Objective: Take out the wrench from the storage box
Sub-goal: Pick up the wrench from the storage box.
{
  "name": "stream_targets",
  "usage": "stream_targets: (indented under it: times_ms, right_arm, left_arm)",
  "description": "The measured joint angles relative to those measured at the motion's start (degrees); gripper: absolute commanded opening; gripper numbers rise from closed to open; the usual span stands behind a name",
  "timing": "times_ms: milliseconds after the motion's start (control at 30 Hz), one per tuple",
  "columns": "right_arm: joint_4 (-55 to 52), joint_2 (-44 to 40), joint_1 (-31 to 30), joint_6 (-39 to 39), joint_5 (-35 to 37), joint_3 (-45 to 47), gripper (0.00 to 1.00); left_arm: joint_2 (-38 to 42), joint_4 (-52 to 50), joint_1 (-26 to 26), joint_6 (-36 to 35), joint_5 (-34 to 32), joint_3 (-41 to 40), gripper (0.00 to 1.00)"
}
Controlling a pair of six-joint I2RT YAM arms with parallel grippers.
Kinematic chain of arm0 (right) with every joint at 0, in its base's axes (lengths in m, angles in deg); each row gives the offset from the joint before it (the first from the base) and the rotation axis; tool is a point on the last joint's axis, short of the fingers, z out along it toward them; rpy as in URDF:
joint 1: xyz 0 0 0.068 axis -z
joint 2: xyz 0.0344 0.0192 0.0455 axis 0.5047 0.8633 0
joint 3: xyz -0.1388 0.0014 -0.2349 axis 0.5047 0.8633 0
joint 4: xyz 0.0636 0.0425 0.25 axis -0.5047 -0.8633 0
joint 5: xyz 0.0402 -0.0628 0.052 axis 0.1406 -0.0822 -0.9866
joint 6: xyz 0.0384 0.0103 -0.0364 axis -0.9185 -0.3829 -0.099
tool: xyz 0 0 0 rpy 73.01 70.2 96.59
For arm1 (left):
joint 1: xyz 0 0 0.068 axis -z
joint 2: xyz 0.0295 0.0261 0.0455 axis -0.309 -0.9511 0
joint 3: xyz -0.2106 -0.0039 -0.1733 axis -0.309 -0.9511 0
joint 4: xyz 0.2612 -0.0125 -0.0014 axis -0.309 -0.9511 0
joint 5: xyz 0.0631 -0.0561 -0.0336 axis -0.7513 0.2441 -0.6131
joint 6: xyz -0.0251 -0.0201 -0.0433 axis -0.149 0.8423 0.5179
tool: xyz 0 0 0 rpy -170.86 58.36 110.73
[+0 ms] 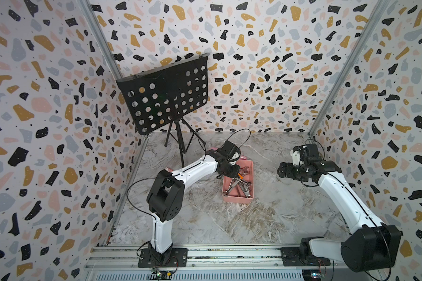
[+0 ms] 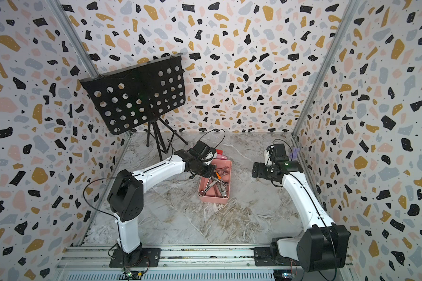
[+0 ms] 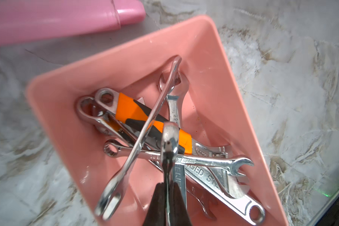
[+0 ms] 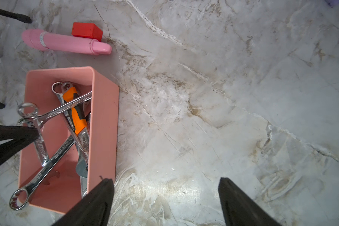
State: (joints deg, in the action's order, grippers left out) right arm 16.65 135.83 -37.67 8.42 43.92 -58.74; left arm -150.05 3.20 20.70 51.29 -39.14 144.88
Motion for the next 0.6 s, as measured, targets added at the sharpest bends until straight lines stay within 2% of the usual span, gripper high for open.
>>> stream_targets:
  times_ms: [200,433,600]
  right_arm:
    - [2.7,-0.5,0.0,-0.3,-6.3,1.2,0.95]
    - [6.7,-0.7,-0.1,-3.1,-13.7,3.5,1.00]
    - [9.0,-0.7,-2.6,-5.9,-16.3,5.1,1.00]
  left_arm:
    - [7.9,-1.9,0.0,-0.2,-2.6,0.1,0.00]
    - [13.4,-8.8,-0.5,0.0,-3.7,1.0,0.00]
    - [19.9,-11.0,-3.6,0.0,-3.8,-5.3,0.00]
